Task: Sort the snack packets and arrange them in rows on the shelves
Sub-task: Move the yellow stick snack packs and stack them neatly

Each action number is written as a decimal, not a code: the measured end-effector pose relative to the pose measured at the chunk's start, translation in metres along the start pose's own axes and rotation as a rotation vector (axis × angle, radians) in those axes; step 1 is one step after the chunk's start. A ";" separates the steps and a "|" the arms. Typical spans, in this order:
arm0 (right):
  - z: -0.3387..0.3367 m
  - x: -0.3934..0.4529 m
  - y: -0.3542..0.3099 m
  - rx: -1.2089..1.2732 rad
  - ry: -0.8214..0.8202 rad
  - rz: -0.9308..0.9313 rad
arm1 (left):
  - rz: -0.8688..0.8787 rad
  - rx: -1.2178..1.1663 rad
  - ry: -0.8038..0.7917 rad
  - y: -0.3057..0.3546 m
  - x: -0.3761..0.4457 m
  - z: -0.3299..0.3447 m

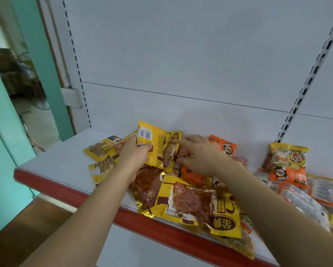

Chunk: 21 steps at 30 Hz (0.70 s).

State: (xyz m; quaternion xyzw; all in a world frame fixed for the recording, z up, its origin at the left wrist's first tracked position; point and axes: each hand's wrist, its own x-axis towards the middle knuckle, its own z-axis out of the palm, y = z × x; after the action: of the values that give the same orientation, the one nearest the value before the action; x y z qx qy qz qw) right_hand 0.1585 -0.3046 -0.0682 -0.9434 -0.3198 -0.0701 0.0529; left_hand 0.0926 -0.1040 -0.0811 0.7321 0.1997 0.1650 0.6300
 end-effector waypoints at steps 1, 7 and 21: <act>0.004 0.003 -0.005 -0.071 -0.081 0.009 | -0.010 0.002 0.005 -0.002 0.004 -0.008; -0.002 0.018 -0.022 -0.100 -0.240 0.160 | -0.053 -0.062 0.003 -0.007 0.035 -0.050; 0.036 0.074 -0.150 -0.111 -0.206 0.101 | -0.053 -0.105 0.102 -0.042 0.092 -0.162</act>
State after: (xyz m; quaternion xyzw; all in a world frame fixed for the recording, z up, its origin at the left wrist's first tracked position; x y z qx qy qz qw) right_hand 0.1286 -0.1372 -0.0834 -0.9620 -0.2713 0.0121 -0.0289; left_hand 0.0888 0.0867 -0.0994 0.6832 0.2419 0.1954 0.6607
